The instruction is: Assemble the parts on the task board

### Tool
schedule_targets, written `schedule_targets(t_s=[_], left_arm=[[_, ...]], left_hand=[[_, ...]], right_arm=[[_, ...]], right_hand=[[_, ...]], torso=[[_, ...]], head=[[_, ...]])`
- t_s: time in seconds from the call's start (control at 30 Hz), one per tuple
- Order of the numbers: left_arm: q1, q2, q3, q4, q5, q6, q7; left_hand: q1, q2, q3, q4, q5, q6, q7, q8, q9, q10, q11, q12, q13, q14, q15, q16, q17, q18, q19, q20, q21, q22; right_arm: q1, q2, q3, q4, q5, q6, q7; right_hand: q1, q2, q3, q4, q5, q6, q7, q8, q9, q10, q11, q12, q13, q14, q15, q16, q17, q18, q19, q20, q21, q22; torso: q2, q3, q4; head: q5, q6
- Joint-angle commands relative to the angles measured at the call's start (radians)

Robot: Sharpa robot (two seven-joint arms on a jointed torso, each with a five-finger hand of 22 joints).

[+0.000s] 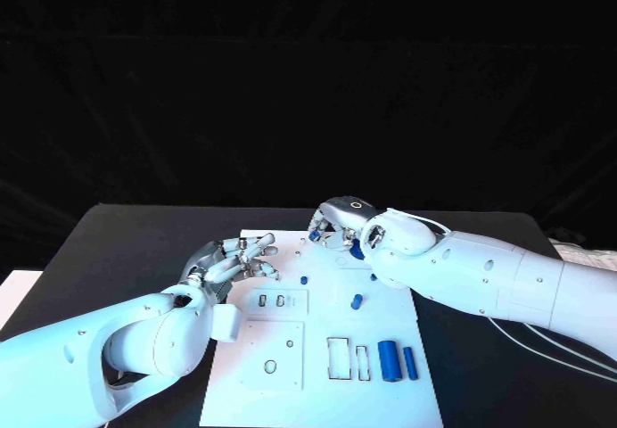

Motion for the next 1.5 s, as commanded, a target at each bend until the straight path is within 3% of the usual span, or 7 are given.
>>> schedule_targets(t_s=[0.03,0.47,1.17,1.2,1.23,1.3,1.5], left_arm=[[0.003,0.002,0.001,0.003,0.007,0.026,0.001],[0.011,0.001,0.001,0.008,0.007,0.029,0.0],[0.013,0.002,0.001,-0.001,0.007,0.032,-0.009],[0.013,0.002,0.001,-0.001,0.007,0.032,-0.009],[0.013,0.002,0.001,-0.001,0.007,0.032,-0.009],[0.013,0.002,0.001,-0.002,0.007,0.033,-0.01],[0.013,0.002,0.001,-0.001,0.007,0.035,-0.012]], left_hand=[[-0.009,0.0,-0.006,0.001,-0.002,-0.008,0.001,-0.006,0.001,-0.008,0.002,0.006,0.001,-0.009,0.0,0.006,0.001,0.006,-0.008,0.001,0.005,0.001],[-0.009,0.0,-0.006,0.002,-0.002,-0.008,0.001,-0.006,0.001,-0.008,0.002,0.006,0.001,-0.009,0.0,0.007,0.001,0.006,-0.009,0.001,0.005,0.001],[-0.009,0.0,-0.007,0.001,-0.002,-0.009,0.001,-0.006,0.001,-0.009,0.003,0.007,0.002,-0.011,0.001,0.008,0.003,0.006,-0.01,0.002,0.006,0.002],[-0.009,0.0,-0.007,0.001,-0.002,-0.009,0.001,-0.006,0.001,-0.009,0.003,0.007,0.002,-0.011,0.001,0.008,0.003,0.006,-0.01,0.002,0.006,0.002],[-0.009,0.0,-0.007,0.001,-0.002,-0.009,0.001,-0.006,0.001,-0.009,0.003,0.007,0.002,-0.011,0.001,0.008,0.003,0.006,-0.01,0.002,0.006,0.002],[-0.009,0.0,-0.007,0.001,-0.002,-0.009,0.001,-0.006,0.001,-0.009,0.003,0.007,0.002,-0.011,0.001,0.008,0.003,0.006,-0.01,0.002,0.006,0.002],[-0.009,0.0,-0.007,0.001,-0.002,-0.009,0.001,-0.006,0.001,-0.009,0.003,0.007,0.002,-0.011,0.001,0.008,0.003,0.006,-0.01,0.002,0.006,0.002]], right_arm=[[0.0,0.022,0.0,-0.025,-0.001,-0.014,-0.021],[-0.002,0.074,-0.001,-0.08,0.005,0.013,-0.014],[-0.002,0.065,-0.001,-0.063,-0.002,0.043,-0.011],[-0.002,0.065,-0.001,-0.062,-0.002,0.042,-0.011],[-0.002,0.064,-0.001,-0.062,-0.003,0.039,-0.012],[-0.002,0.063,-0.001,-0.062,-0.004,0.036,-0.014],[-0.002,0.063,-0.001,-0.061,-0.006,0.03,-0.02]], right_hand=[[-0.006,-0.004,0.032,0.041,-0.002,0.006,-0.001,0.002,0.012,0.002,0.0,-0.003,0.0,0.038,-0.003,0.005,0.0,-0.007,-0.007,-0.001,0.006,0.002],[-0.01,-0.012,0.036,0.047,-0.002,0.003,0.001,0.0,0.012,-0.003,0.001,-0.004,-0.001,0.038,-0.001,0.008,0.004,-0.007,-0.01,0.0,0.01,0.004],[-0.016,-0.026,0.037,0.06,0.002,0.005,0.0,0.0,0.013,-0.001,0.001,-0.001,0.001,0.041,-0.001,0.024,0.02,-0.007,-0.013,0.003,0.019,0.013],[-0.016,-0.028,0.038,0.062,0.001,0.005,0.0,0.0,0.013,-0.001,0.002,-0.001,0.001,0.053,0.0,0.078,0.1,-0.007,-0.015,0.003,0.021,0.013],[-0.014,-0.036,0.042,0.07,-0.002,0.005,0.002,-0.001,0.014,-0.001,0.008,-0.002,0.001,0.103,0.004,0.309,0.439,-0.005,-0.019,0.005,0.026,0.016],[-0.013,-0.04,0.046,0.078,0.002,0.006,0.0,0.0,0.015,0.001,0.002,-0.001,0.001,0.034,0.003,0.089,0.103,-0.006,-0.023,0.007,0.031,0.02],[-0.012,-0.045,0.048,0.084,0.003,0.005,0.0,-0.001,0.016,0.0,0.002,-0.002,0.001,0.021,0.002,0.047,0.045,-0.006,-0.026,0.007,0.034,0.021]], torso=[[0.004,-0.0015,0.0051],[0.008,-0.0058,0.0111],[0.012,-0.0068,0.0155],[0.012,-0.0068,0.0156],[0.012,-0.0068,0.0159],[0.013,-0.0068,0.0158],[0.014,-0.0076,0.0161]], head=[[-0.003,0.002],[-0.008,0.004],[-0.009,0.001],[-0.009,0.0],[-0.009,0.0],[-0.01,0.0],[-0.011,-0.002]])
